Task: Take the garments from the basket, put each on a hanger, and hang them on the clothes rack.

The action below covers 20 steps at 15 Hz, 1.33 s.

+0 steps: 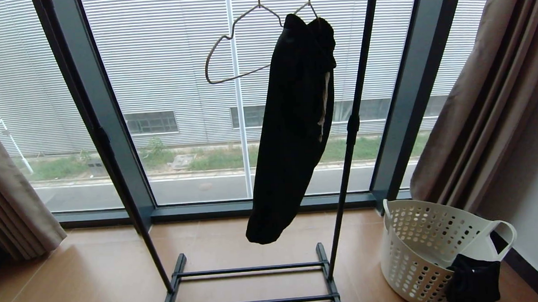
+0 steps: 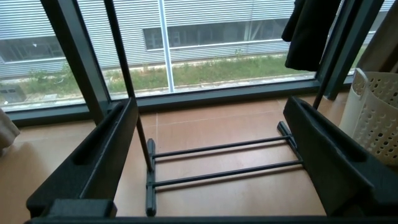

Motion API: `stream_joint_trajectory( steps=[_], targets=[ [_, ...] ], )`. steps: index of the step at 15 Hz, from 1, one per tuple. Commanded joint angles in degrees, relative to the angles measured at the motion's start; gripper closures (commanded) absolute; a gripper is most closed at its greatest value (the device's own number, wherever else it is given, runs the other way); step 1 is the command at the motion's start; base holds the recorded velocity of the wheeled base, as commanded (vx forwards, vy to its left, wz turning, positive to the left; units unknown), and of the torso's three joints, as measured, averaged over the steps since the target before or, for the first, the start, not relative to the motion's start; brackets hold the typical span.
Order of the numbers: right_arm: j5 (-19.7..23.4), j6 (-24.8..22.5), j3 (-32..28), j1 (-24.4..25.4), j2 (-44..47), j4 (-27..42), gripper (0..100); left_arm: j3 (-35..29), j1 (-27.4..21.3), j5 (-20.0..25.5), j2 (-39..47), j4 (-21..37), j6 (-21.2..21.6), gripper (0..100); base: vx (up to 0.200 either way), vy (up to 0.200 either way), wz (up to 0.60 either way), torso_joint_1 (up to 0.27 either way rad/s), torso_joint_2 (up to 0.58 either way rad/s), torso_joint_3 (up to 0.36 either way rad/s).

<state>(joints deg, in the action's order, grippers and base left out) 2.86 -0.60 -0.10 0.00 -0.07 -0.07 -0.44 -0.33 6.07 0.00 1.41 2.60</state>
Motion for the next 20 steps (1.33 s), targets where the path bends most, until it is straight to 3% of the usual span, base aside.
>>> stream_joint_trajectory(
  steps=[1, 8, 18, 20],
  targets=[
    [0.0, 0.0, 0.0, 0.0, 0.1, 0.0, 0, 0.0, 0.0, 0.0, 0.1, 0.0, 0.0, 0, 0.0, 0.0, -0.6, -0.002, 0.02, 0.022],
    [0.0, 0.0, 0.0, 0.0, 0.1, 0.0, 0, 0.0, 0.0, 0.0, 0.1, 0.0, 0.0, 0, 0.0, 0.0, -0.6, 0.0, 0.0, 0.004],
    [0.0, 0.0, 0.0, 0.0, 0.1, 0.0, 0, 0.0, 0.0, 0.0, 0.1, 0.0, 0.0, 0, 0.0, -0.18, 0.0, 0.001, 0.0, 0.004],
    [0.0, 0.0, 0.0, 0.0, 0.1, 0.0, 0, 0.0, 0.0, -0.1, 0.1, 0.0, 0.1, 0, 0.2, 0.0, 0.0, 0.005, 0.0, 0.005]
  ],
)
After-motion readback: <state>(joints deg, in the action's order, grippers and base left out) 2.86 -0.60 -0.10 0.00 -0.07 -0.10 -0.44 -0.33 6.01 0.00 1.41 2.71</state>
